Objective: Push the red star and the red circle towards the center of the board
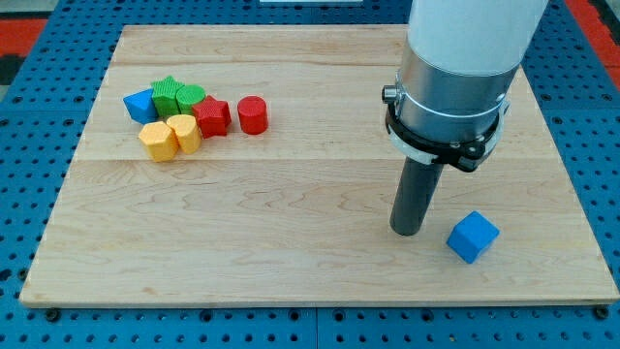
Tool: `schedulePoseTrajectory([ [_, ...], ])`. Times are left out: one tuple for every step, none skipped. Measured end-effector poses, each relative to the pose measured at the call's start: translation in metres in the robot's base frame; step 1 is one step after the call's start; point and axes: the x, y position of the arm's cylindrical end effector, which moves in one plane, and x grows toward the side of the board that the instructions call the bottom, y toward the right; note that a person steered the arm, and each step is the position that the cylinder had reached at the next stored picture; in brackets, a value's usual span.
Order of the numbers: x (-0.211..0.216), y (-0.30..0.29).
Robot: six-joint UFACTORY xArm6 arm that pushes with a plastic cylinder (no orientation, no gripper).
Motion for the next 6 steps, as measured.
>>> schedulePoseTrajectory([
  [0.0,0.0],
  [-0.039,-0.02],
  [-0.072,-0.086],
  [-0.071,-0.147],
  [-0.072,-0.212],
  [-0.098,-0.221],
])
